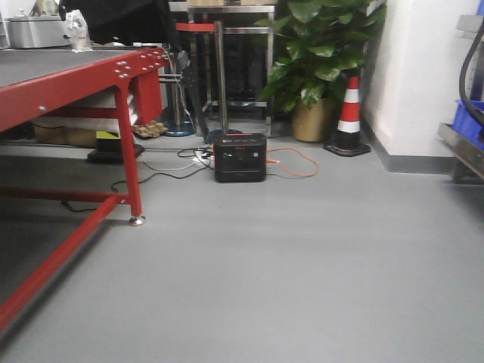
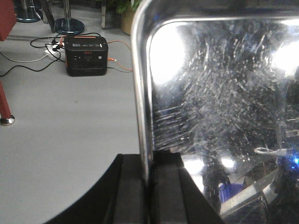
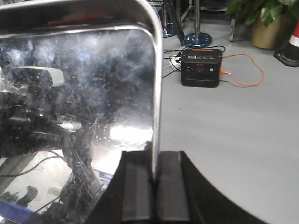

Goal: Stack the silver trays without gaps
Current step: 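Keep holding the tray with both grippers while turning toward another shelf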

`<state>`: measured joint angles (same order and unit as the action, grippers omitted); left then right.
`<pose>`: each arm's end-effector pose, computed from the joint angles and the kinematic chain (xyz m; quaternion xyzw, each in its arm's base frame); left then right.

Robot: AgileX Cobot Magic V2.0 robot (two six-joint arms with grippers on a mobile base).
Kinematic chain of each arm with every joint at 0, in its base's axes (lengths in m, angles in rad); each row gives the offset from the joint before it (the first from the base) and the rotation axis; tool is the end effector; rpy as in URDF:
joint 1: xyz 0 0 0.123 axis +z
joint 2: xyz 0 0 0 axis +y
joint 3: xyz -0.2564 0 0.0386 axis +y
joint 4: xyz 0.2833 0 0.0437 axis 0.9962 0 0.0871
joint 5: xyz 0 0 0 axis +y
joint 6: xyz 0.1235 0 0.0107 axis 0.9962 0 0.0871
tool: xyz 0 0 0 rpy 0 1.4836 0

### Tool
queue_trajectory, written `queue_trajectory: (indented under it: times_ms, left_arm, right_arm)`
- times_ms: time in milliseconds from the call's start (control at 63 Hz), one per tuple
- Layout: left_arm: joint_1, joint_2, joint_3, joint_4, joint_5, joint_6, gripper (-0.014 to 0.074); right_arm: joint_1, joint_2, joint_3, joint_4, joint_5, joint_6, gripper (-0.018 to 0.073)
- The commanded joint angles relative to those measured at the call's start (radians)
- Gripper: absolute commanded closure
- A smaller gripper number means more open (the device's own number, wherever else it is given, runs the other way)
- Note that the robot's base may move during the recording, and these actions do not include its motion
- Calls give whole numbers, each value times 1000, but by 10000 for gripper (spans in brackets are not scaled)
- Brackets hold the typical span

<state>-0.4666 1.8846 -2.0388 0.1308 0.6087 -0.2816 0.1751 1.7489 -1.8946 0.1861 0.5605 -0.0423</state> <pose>0.4548 -0.2187 0.3976 0.0989 0.8169 -0.1495 0.5482 0.4651 0.0947 0.4140 -0.0528 0.8085 0.1243 0.5728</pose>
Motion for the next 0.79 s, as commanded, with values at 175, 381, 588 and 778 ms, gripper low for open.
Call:
queue_trajectory:
  times_ms: [175, 381, 588, 778]
  left_arm:
    - [2, -2, -8, 13, -24, 8, 615]
    - [2, -2, -8, 13, -24, 8, 615]
    - [2, -2, -8, 13, -24, 8, 615]
    - [2, -2, -8, 13, -24, 8, 615]
  right_arm:
    - [-1, -15, -14, 7, -53, -12, 629]
    - [-1, -15, -14, 7, -53, -12, 629]
    - [-1, -15, -14, 7, -55, -12, 629]
    - [-1, -15, -14, 7, -57, -12, 629]
